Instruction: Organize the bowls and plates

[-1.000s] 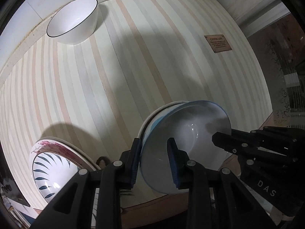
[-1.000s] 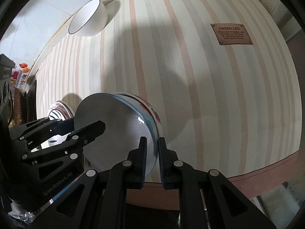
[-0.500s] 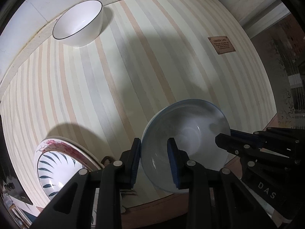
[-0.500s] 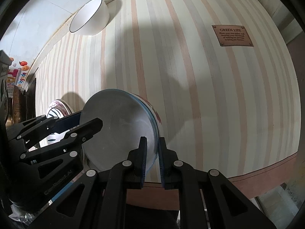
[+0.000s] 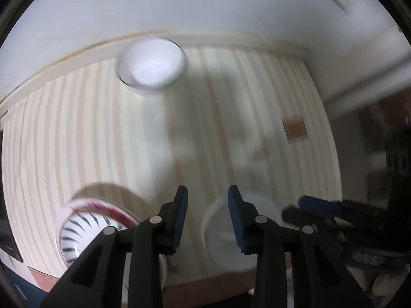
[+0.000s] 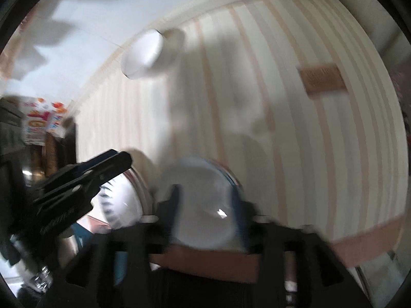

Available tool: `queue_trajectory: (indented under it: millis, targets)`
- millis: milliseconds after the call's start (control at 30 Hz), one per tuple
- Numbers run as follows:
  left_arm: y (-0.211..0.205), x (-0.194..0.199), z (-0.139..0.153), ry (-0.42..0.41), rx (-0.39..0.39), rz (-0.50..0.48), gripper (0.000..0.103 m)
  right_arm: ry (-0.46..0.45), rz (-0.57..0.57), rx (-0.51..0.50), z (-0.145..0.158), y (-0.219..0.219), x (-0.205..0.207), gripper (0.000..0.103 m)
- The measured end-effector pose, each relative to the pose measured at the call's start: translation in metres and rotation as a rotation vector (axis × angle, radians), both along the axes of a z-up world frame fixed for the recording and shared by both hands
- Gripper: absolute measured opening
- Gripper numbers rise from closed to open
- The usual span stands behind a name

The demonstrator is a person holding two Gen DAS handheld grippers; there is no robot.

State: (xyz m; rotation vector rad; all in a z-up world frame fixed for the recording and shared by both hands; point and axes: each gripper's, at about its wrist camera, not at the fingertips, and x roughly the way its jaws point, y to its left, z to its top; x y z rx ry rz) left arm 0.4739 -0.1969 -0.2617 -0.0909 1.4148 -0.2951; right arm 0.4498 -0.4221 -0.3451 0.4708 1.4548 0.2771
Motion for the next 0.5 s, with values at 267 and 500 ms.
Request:
queue_trajectory:
  millis: [267, 500]
  targets:
    - [0.081, 0.104, -0.025, 0.005, 0.029, 0.247, 0.030, -0.113, 0.048, -0.009, 0.000, 0.041, 0.117, 0.062]
    - [0.105, 0.168, -0.081, 0.118, -0.041, 0.293, 0.030, -0.102, 0.041, -0.049, -0.042, 0.081, 0.209, 0.054]
